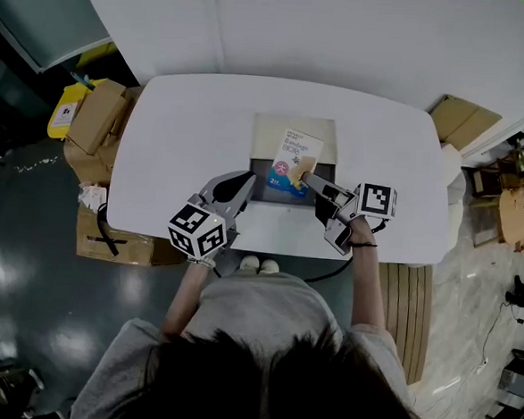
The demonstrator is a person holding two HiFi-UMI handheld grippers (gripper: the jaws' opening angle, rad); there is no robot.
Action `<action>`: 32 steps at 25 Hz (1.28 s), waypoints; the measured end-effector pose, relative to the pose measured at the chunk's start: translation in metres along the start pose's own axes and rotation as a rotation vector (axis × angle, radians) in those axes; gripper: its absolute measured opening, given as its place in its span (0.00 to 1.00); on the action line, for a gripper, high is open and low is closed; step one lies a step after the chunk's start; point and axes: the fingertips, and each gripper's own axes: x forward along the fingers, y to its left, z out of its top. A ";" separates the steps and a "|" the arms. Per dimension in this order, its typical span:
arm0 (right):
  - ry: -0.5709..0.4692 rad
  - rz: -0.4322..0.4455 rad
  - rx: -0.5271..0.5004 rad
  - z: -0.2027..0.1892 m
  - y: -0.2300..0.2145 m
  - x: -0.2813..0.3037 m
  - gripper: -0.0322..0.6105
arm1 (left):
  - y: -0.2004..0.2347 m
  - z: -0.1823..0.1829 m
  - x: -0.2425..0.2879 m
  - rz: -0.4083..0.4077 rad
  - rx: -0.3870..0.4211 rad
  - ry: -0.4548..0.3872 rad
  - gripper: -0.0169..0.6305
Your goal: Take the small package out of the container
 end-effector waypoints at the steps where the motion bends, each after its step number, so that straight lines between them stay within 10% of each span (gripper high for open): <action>1: -0.024 0.012 -0.012 0.003 0.003 -0.002 0.21 | -0.002 0.001 0.000 0.001 0.002 -0.006 0.01; 32: -0.428 0.232 -0.217 0.045 0.067 -0.052 0.21 | -0.011 0.047 0.001 -0.014 0.091 -0.113 0.01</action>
